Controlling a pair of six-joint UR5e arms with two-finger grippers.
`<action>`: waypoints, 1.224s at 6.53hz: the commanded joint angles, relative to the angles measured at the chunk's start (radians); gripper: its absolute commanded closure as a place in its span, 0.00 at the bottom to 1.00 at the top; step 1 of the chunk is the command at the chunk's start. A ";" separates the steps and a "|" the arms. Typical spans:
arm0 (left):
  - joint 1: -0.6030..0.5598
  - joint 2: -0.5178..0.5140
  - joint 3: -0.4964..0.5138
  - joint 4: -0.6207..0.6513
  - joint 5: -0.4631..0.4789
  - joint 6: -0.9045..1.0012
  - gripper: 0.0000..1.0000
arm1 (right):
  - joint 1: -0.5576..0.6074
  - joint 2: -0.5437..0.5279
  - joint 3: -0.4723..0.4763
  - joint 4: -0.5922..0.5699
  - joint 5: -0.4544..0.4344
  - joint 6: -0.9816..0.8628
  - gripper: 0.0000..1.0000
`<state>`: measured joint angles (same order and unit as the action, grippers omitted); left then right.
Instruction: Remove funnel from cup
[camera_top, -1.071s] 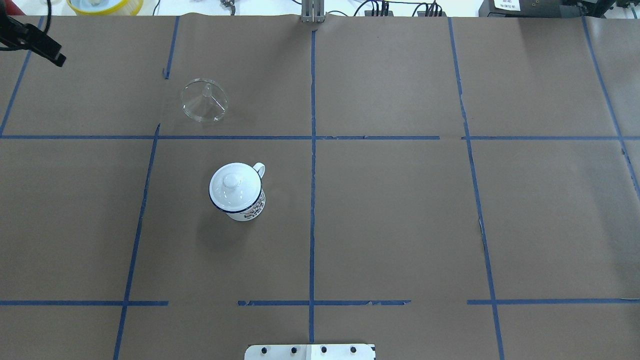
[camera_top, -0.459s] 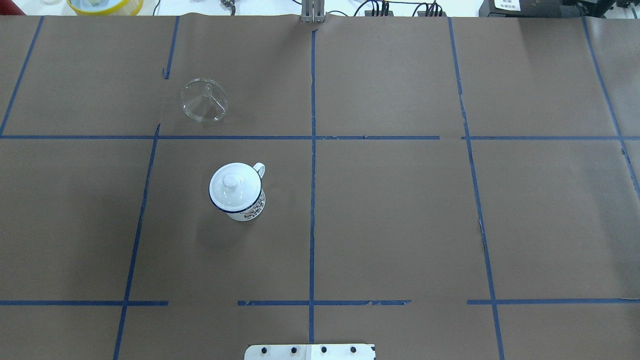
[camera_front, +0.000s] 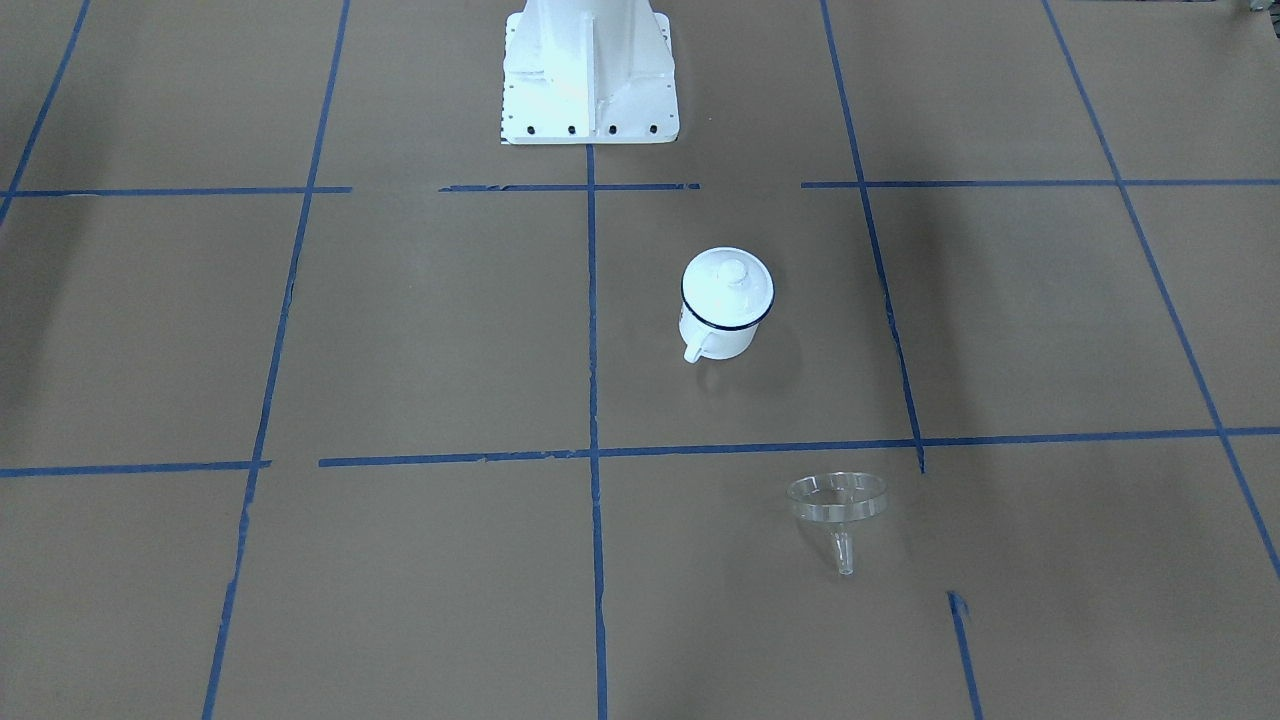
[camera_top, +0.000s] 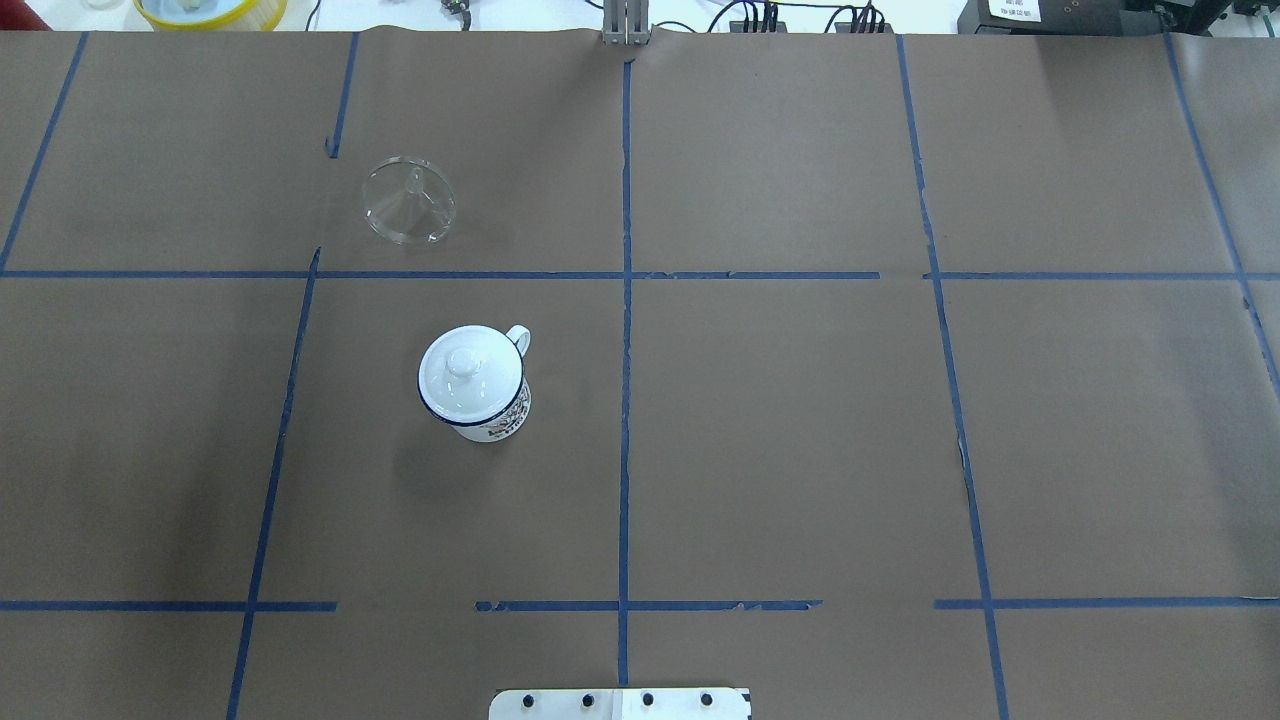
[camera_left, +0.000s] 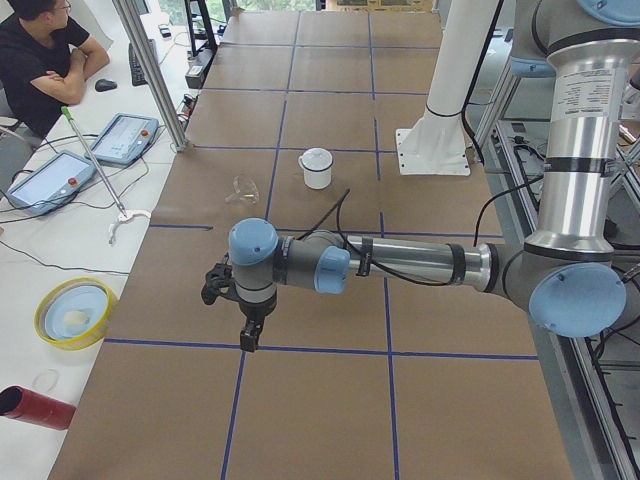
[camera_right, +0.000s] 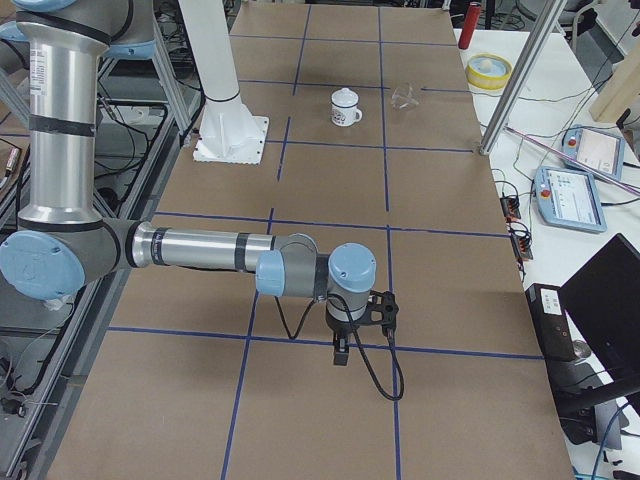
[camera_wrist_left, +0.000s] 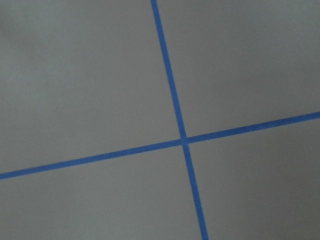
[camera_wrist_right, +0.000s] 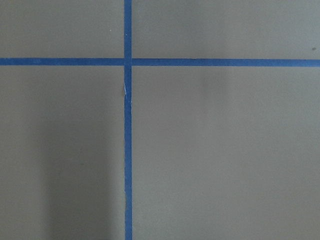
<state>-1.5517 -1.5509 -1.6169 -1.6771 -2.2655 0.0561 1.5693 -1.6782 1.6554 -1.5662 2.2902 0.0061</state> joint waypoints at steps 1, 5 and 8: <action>-0.002 0.012 -0.005 0.004 0.000 -0.009 0.00 | 0.000 0.000 0.000 0.000 0.000 0.000 0.00; -0.004 0.015 -0.015 0.022 -0.043 0.002 0.00 | 0.000 0.000 0.000 0.000 0.000 0.000 0.00; -0.004 0.017 -0.015 0.022 -0.045 0.004 0.00 | 0.000 0.000 0.000 0.000 0.000 0.000 0.00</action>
<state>-1.5554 -1.5333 -1.6327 -1.6551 -2.3096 0.0596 1.5693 -1.6782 1.6557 -1.5662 2.2902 0.0061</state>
